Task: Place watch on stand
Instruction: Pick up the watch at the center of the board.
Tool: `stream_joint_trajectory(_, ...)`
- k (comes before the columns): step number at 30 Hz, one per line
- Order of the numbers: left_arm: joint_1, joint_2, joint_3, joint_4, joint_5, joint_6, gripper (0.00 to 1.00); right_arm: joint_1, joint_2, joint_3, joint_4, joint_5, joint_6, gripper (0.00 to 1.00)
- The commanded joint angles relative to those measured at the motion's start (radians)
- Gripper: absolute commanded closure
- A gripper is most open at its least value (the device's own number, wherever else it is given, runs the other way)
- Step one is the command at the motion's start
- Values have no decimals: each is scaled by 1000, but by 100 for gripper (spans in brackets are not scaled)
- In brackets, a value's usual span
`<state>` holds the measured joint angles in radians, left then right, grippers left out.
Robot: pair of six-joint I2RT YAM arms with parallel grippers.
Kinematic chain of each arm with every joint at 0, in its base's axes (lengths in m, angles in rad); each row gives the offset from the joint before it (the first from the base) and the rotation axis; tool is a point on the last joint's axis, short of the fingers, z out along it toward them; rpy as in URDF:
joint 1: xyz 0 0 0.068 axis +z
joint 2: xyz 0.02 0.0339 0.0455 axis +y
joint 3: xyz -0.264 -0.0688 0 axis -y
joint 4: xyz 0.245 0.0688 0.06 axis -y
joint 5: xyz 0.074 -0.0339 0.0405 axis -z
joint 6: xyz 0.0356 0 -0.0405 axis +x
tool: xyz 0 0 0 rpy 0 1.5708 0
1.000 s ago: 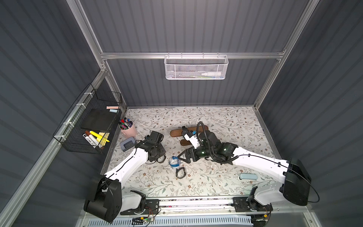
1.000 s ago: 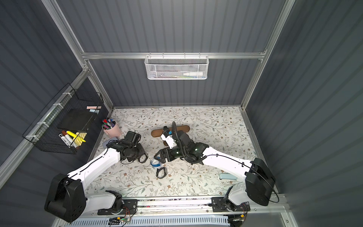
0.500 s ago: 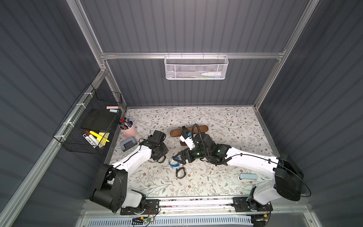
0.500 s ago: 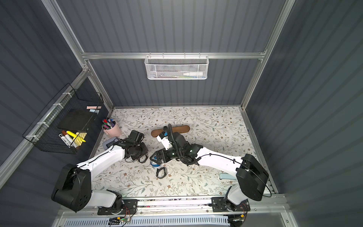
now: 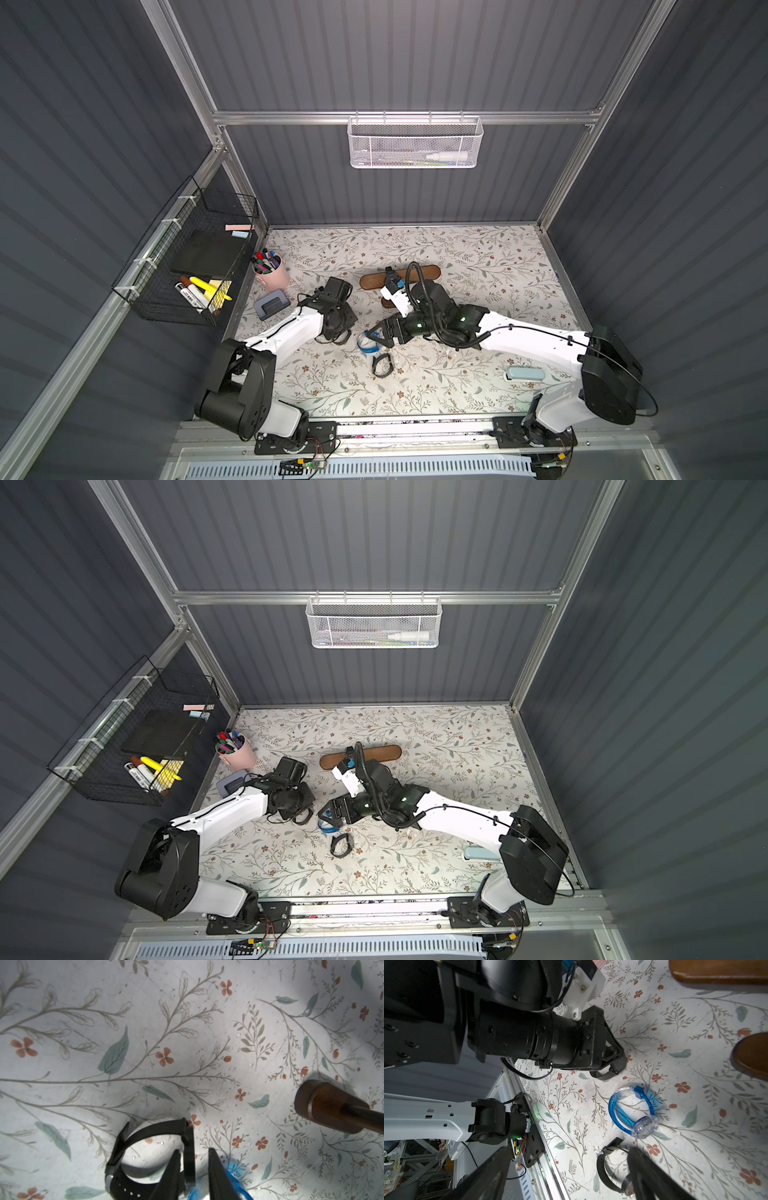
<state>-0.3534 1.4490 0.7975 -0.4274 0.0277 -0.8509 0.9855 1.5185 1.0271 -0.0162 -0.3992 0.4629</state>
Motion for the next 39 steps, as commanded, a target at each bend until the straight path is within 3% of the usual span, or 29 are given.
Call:
stream_joint_trajectory(1,2,14,-18,5,-3,-8,78,4,-26,-1,-9,7,-9,9)
stream_joint_trajectory(5,1,15,-17,7,-3,-4,80,4,-32,-7,-6,9,-5,10)
stream_joint_trajectory(11,3,-19,5,-17,18,9,99,4,-29,-6,-4,10,-11,10)
stream_joint_trajectory(15,2,-99,60,-116,37,48,100,4,-40,3,-23,45,-41,9)
stream_joint_trajectory(19,4,-195,161,-260,82,105,100,-4,-72,52,-90,173,-87,10)
stream_joint_trajectory(24,23,-252,339,-433,222,180,100,-34,-54,132,-77,155,-158,9)
stream_joint_trajectory(27,58,-269,448,-492,347,190,100,-89,-18,166,-9,38,-159,10)
stream_joint_trajectory(30,114,-297,518,-498,457,176,100,-189,1,115,200,-111,-29,17)
stream_joint_trajectory(32,163,-323,519,-464,546,141,100,-242,24,49,430,-168,59,23)
stream_joint_trajectory(34,213,-344,482,-402,659,77,100,-264,57,16,607,-208,48,27)
stream_joint_trajectory(39,309,-406,376,-183,857,-117,100,-276,108,78,598,-269,-11,35)
